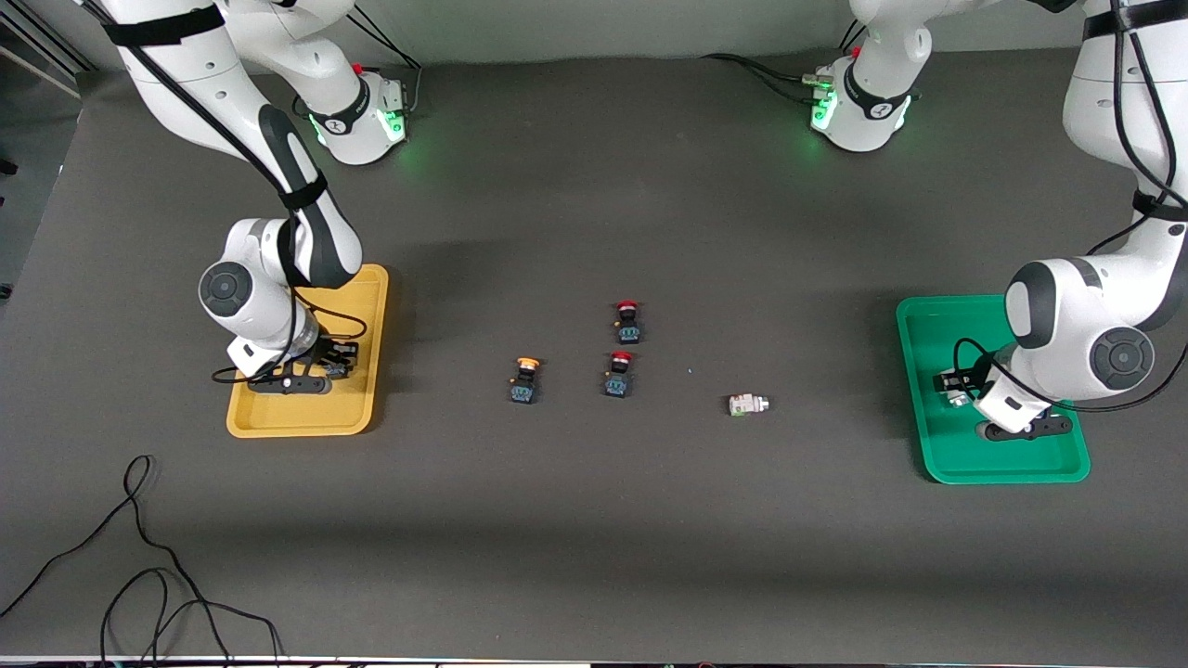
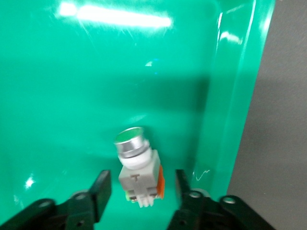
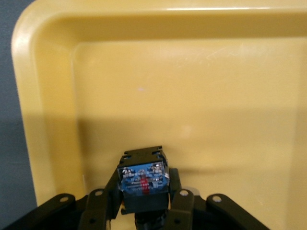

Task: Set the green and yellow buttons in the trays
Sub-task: 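Place the white switch in the green tray while the right gripper places black switch, then grasp the second orange-capped switch with the right gripper while the left gripper reaches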

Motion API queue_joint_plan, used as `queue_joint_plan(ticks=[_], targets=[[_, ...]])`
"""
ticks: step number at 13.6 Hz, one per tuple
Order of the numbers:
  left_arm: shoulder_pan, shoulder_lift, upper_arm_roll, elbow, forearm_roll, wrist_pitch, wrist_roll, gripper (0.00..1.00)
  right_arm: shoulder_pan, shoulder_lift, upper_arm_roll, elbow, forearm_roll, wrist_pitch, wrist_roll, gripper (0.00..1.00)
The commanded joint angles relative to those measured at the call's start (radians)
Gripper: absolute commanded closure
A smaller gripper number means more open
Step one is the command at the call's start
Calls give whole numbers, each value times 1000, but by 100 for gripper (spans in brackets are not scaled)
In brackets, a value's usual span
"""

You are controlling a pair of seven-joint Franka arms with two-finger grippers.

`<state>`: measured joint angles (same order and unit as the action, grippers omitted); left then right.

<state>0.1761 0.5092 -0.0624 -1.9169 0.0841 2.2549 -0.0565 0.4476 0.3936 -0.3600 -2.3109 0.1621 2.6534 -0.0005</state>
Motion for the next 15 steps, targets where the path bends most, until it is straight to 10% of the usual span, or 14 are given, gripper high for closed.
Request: queue_joint_plan(ticks=[1, 2, 3, 8, 15], targets=[[-10, -98, 0, 22, 17, -120, -22, 2, 6, -2, 0, 2, 33, 13, -21, 100], [-12, -131, -4, 54, 17, -200, -13, 1, 5, -4, 0, 2, 33, 11, -21, 21], [-17, -158, -7, 109, 16, -295, -5, 1, 5, -12, -2, 4, 36, 3, -21, 1], [-82, -169, -10, 424, 16, -684, -9, 1, 6, -125, -8, 88, 37, -223, -9, 0], [-250, -163, -10, 418, -78, -643, -167, 1, 13, -138, 7, 493, 39, -708, 166, 0]])
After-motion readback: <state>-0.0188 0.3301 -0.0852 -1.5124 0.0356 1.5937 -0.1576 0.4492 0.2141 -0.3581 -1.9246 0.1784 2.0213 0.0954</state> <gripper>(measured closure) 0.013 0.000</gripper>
